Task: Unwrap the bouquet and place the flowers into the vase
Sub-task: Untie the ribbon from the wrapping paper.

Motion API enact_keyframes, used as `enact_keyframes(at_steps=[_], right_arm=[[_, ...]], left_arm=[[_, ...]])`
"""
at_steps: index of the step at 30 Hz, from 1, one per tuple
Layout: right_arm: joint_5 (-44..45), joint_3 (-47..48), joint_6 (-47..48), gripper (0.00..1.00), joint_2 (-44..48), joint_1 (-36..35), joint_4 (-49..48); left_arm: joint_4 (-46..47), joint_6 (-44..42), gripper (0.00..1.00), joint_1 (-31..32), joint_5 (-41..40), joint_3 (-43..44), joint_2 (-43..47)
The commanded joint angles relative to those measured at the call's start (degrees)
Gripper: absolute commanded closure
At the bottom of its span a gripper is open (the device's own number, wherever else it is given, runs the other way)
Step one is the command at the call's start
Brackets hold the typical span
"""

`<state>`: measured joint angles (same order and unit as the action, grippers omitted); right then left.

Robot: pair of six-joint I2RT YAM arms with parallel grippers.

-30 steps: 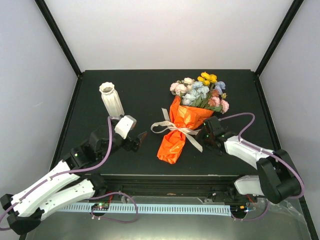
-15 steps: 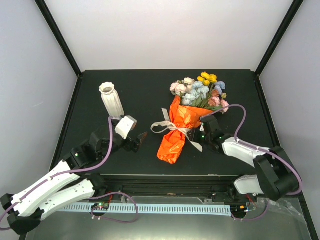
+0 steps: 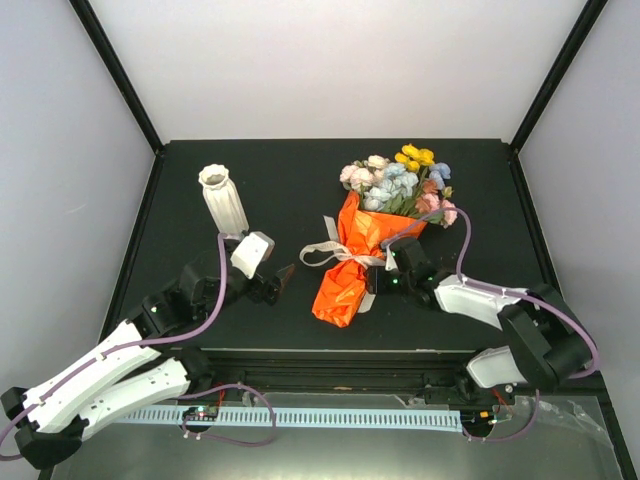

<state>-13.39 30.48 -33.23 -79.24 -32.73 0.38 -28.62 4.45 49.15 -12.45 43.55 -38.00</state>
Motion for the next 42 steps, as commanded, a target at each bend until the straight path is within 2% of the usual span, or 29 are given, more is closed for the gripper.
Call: enact_keyframes(at_steps=[1,6,12,14,19,22,26,28,30,37,42], right_arm=[[0.9,2.2,3.7,0.48,-1.9,-2.4,0.1],[3.0,5.4,6.0,0.49,-3.2,-3.6,3.4],[4.8,5.1,6.6,0.68,-3.1,-3.6,3.6],[4.9,4.5,6.7,0.70,-3.1,-3.6,3.1],[4.1,2.9,6.7,0.68,-3.8,-3.6,1.3],[3.8,2.4,6.9,0.70,-4.1,-3.6,0.4],[4.3,2.4,7.2,0.82,-3.4,-3.6,0.9],[4.9,2.5,7.1,0.90,-2.4,-3.6,1.6],[5.5,2.9,7.0,0.99,-1.3,-3.6,3.2],[3.3,2.3,5.8,0.99,5.2,-3.7,4.9],[2.3,3.4,5.4,0.99,8.4,-3.6,6.2]], left_arm=[[1.6,-1.1,0.01,-0.1,0.6,0.1,-0.3],[1.8,-1.1,0.01,-0.1,1.1,0.1,-0.6],[2.2,0.2,0.02,-0.1,3.2,0.0,-1.6],[2.8,1.8,0.05,-0.1,5.6,-0.2,-2.2],[5.4,7.6,0.19,-0.1,12.3,-1.1,-5.9],[7.6,11.2,0.35,-0.1,14.3,-2.1,-8.7],[10.1,14.5,0.55,-0.1,16.9,-2.7,-13.9],[11.4,15.7,0.60,-0.1,17.6,-3.2,-17.4],[13.0,16.7,0.65,-0.1,18.4,-3.7,-20.7],[23.0,17.4,0.75,0.0,22.1,-7.5,-31.5],[29.9,16.9,0.77,0.2,25.0,-10.5,-36.4]])
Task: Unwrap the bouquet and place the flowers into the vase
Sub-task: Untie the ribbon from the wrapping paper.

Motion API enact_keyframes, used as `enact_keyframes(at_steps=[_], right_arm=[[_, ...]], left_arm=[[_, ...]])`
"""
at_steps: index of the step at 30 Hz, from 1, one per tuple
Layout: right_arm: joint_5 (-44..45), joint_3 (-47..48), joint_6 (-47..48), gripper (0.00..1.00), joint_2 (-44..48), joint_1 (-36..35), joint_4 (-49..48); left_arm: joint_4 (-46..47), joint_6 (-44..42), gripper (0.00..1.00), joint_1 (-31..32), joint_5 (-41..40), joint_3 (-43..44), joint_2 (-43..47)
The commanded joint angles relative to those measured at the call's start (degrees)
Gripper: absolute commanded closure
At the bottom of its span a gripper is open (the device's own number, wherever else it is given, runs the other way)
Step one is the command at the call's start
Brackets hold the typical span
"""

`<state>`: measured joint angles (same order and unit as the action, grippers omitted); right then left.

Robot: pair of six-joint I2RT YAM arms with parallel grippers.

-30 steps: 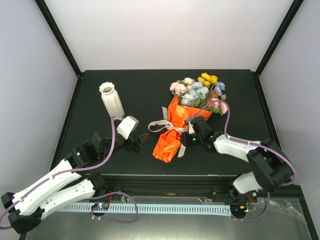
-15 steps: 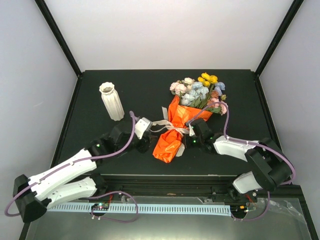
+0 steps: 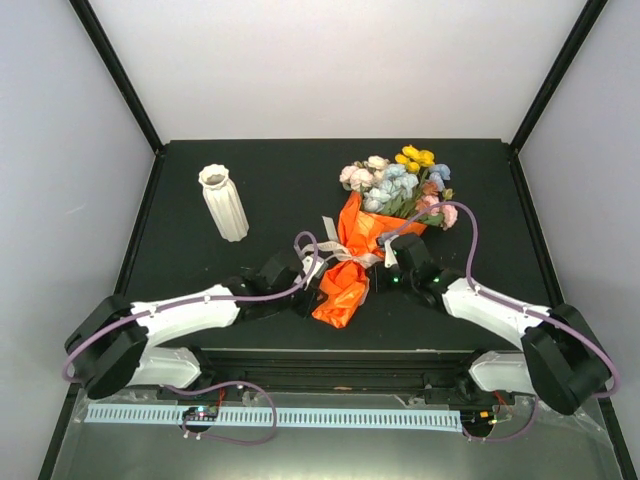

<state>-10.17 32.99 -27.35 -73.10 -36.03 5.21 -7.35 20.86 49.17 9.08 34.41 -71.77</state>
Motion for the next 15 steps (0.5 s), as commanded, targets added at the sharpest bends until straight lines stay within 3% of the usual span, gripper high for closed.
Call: enact_keyframes(at_steps=[1,15], right_arm=[[-1.0,1.3,-0.5,0.99,2.6,-0.3,1.7],[-9.2,6.6,-7.5,0.99,2.5,-0.3,-0.3]], left_arm=[[9.0,0.6,0.77,0.3,3.5,-1.6,-3.9],[15.6,1.4,0.76,1.8,4.1,-5.8,-12.9]])
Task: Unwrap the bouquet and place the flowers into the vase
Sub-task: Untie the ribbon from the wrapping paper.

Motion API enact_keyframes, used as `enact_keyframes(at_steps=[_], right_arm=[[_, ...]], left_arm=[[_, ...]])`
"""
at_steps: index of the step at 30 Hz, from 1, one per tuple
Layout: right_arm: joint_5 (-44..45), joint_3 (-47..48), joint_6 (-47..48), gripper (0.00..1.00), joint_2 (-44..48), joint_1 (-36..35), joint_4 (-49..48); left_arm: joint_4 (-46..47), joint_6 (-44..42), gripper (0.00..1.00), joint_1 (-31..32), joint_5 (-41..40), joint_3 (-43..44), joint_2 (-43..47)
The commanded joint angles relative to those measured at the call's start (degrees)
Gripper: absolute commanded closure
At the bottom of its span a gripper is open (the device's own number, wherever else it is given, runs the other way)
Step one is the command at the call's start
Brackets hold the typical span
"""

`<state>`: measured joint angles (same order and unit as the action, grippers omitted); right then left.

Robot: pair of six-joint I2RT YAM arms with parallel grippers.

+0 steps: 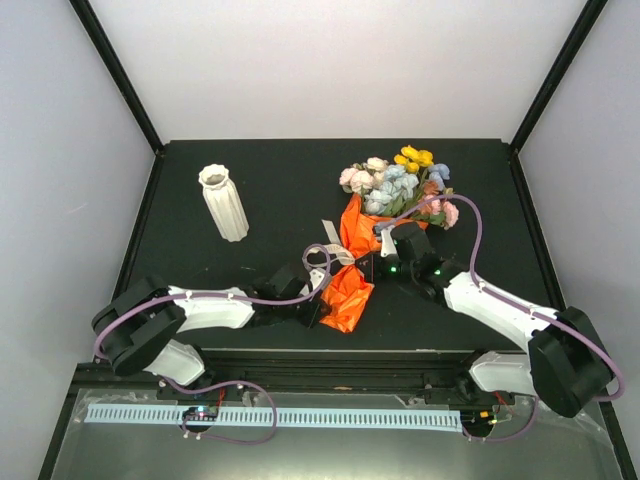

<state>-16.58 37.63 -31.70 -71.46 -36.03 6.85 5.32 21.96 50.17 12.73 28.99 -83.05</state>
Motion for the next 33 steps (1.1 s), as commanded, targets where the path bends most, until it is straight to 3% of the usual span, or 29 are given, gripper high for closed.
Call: enact_keyframes(at_steps=[1,11,24,33], right_arm=[[-2.8,2.0,-3.7,0.99,1.2,-0.3,-2.1],[0.5,6.3,-6.3,0.99,7.0,-0.3,0.7],[14.2,13.0,-11.2,0.99,20.1,-0.2,5.4],[21.2,23.3,-10.1,0.99,25.1,-0.1,9.0]], left_arm=[[3.2,0.4,0.76,0.8,0.4,-0.6,-1.9],[4.0,1.0,0.75,1.4,0.2,-1.1,-3.1],[5.0,1.8,0.74,1.5,0.2,-1.7,-3.5],[5.1,2.0,0.73,1.6,0.6,-1.6,-3.3]])
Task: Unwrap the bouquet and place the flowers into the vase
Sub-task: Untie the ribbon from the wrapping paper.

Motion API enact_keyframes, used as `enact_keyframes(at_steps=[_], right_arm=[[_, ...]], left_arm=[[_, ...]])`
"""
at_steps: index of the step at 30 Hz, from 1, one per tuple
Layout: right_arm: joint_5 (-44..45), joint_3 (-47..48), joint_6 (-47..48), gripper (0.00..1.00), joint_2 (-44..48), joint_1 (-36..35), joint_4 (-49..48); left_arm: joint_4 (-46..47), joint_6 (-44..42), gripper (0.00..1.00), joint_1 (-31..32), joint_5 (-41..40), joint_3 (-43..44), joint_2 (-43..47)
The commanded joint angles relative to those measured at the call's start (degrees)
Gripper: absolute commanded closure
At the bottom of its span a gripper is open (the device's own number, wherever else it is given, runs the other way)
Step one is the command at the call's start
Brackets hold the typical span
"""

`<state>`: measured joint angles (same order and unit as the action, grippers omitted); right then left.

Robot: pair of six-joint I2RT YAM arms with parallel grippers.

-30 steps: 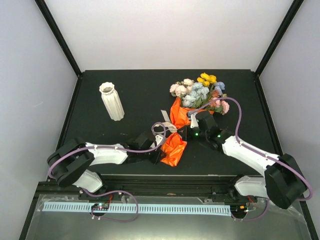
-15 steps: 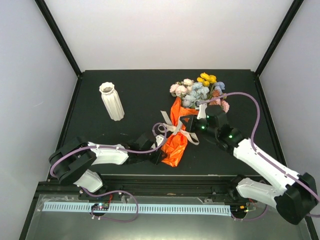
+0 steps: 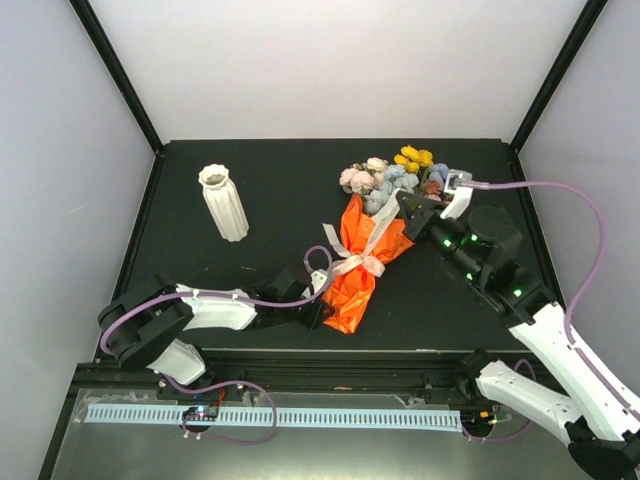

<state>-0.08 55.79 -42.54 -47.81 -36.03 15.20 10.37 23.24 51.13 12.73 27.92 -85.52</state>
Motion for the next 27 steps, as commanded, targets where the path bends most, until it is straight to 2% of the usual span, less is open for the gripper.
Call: enact_keyframes(at_steps=[1,13,20,27], right_arm=[[5.0,6.6,1.0,0.99,1.5,-0.1,1.1],[8.4,17.8,5.0,0.99,1.6,-0.1,-0.1],[10.3,22.7,9.1,0.99,1.6,-0.1,4.9],[13.3,19.4,9.6,0.99,4.1,-0.1,6.7]], left_arm=[[0.2,0.8,0.73,0.6,0.7,-0.5,-0.9],[-0.5,1.2,0.73,0.7,1.3,-0.2,-1.2],[-0.1,1.9,0.73,0.7,1.2,-0.5,-1.2],[-0.3,2.8,0.73,0.7,3.7,0.4,-0.5]])
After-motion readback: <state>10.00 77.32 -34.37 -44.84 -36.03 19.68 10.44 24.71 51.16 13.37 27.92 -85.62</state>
